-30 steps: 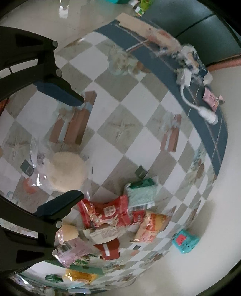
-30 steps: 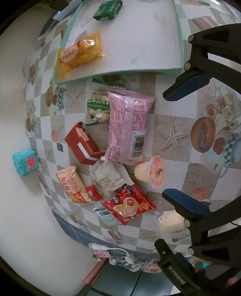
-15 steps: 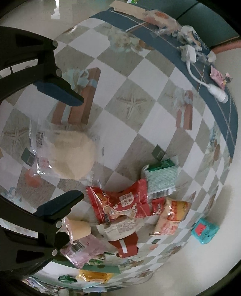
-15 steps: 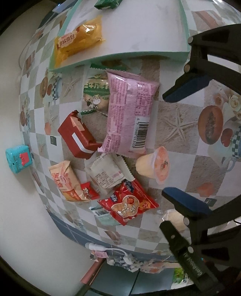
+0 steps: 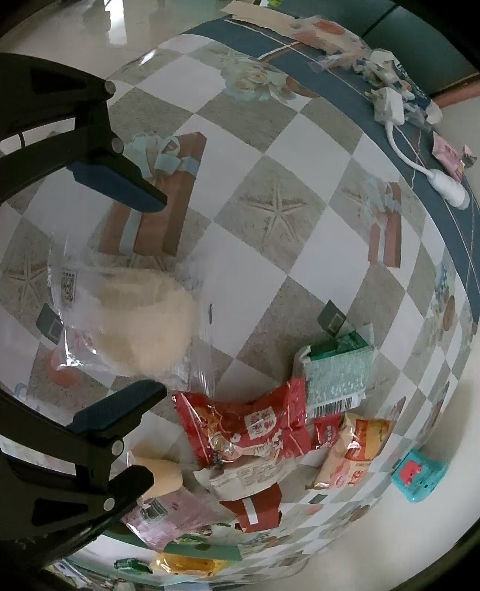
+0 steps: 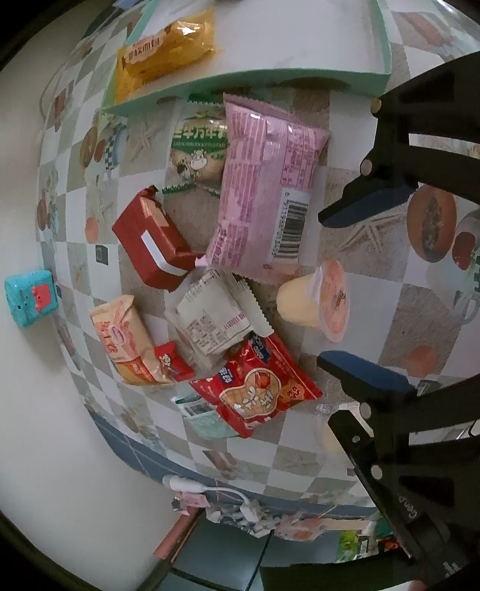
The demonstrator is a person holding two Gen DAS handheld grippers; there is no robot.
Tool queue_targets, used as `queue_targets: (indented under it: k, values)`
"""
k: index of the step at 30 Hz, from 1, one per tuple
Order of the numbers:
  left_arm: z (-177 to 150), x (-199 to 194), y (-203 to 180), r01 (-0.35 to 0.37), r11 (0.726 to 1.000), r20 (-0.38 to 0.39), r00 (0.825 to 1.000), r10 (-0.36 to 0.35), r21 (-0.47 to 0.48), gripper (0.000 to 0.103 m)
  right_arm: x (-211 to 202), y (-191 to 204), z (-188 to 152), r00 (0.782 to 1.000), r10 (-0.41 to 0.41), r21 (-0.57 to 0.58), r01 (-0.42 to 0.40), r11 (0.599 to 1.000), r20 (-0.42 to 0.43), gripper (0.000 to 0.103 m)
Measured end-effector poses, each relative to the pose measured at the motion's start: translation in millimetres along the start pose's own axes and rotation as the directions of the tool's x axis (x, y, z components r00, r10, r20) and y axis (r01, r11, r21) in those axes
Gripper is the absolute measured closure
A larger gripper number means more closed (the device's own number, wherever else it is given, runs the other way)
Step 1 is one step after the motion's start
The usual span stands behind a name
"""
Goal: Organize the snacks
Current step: 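Grasp the clear-bagged bun with the left gripper while the right grasps the orange jelly cup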
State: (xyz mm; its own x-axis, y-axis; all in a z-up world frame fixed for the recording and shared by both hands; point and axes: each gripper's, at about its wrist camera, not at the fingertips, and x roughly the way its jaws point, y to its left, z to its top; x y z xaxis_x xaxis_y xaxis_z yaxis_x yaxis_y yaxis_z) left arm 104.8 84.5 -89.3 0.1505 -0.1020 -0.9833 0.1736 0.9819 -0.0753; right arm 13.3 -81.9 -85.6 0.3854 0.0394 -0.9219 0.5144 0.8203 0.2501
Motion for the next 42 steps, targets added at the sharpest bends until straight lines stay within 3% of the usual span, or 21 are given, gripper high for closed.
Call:
queue_targets:
  k: [8,11,14,19,21,26,42]
  values:
    - [1,1,6,-0.002,1.000,-0.004,1.000,0.002,-0.003,0.011,8,3,0,1.000,-0.012,-0.006,0.012,1.000,-0.015,0.040]
    - [0,0,3,0.006,1.000,-0.004,1.000,-0.006,0.001,0.011,12,4,1,1.000,-0.006,-0.006,0.006,1.000,-0.026,0.051]
    - [0,-3,1,0.009,1.000,0.003,1.000,-0.009,0.007,0.012,11,4,0,1.000,-0.010,-0.014,0.010,1.000,-0.025,0.053]
    - [-2,-5,-1,0.021,1.000,0.000,1.000,-0.021,0.012,0.029,13,6,0,1.000,-0.009,-0.011,0.009,1.000,-0.028,0.054]
    - [-2,-5,-2,0.029,0.999,0.000,1.000,-0.029,0.018,0.042,12,6,0,1.000,-0.011,-0.010,0.011,1.000,-0.029,0.054]
    - [-3,-14,-4,0.027,0.999,0.026,0.999,-0.027,0.021,0.049,7,3,-1,0.999,-0.015,-0.006,0.015,1.000,-0.032,0.054]
    - [-1,-53,7,0.031,0.999,0.153,0.988,-0.027,-0.028,0.050,-33,6,1,1.000,0.014,-0.021,-0.013,1.000,0.026,0.056]
